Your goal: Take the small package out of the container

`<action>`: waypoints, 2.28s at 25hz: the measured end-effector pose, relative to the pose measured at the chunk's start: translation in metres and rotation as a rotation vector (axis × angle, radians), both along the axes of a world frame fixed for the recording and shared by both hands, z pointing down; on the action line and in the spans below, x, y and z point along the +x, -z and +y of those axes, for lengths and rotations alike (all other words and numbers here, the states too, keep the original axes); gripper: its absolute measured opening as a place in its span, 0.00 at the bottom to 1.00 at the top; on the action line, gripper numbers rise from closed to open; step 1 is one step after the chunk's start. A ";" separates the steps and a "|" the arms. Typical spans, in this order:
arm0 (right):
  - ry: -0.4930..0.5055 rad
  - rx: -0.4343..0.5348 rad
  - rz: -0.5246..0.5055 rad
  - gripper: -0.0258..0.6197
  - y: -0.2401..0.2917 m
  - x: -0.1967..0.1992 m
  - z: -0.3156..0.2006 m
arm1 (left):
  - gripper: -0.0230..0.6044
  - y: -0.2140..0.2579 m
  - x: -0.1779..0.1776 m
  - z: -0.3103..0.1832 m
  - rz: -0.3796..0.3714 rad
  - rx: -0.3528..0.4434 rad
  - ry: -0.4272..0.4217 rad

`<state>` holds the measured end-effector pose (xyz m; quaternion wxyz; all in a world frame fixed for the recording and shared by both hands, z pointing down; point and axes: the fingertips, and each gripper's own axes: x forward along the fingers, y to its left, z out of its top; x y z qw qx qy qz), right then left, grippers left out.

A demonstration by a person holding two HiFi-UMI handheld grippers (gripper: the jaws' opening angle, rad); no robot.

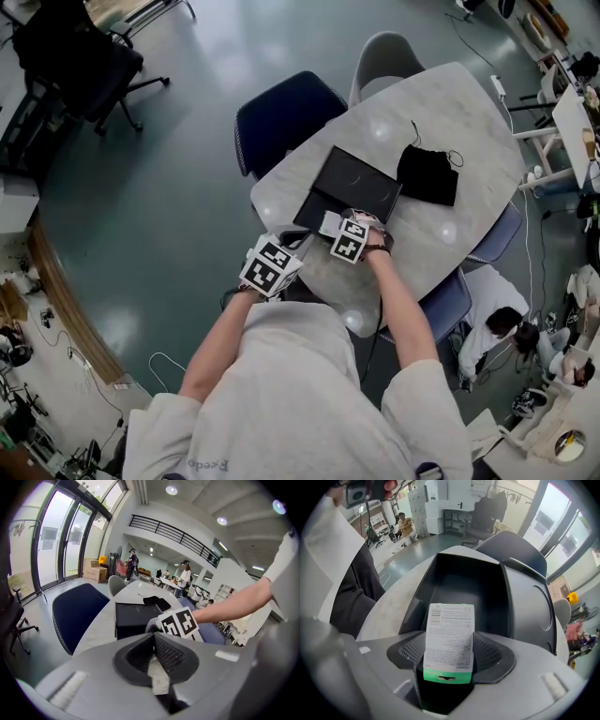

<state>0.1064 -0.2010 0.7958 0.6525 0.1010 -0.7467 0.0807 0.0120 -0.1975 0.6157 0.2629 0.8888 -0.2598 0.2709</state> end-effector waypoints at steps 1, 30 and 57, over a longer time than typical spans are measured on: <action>-0.009 0.002 -0.004 0.53 0.000 0.000 0.000 | 0.12 0.000 0.001 0.001 0.000 0.002 -0.003; -0.234 0.130 -0.196 0.53 0.058 -0.008 -0.017 | 0.12 0.007 0.001 0.007 0.012 0.019 -0.016; -0.597 0.374 -0.496 0.52 0.134 -0.007 -0.006 | 0.12 0.003 -0.014 0.034 0.044 0.011 0.039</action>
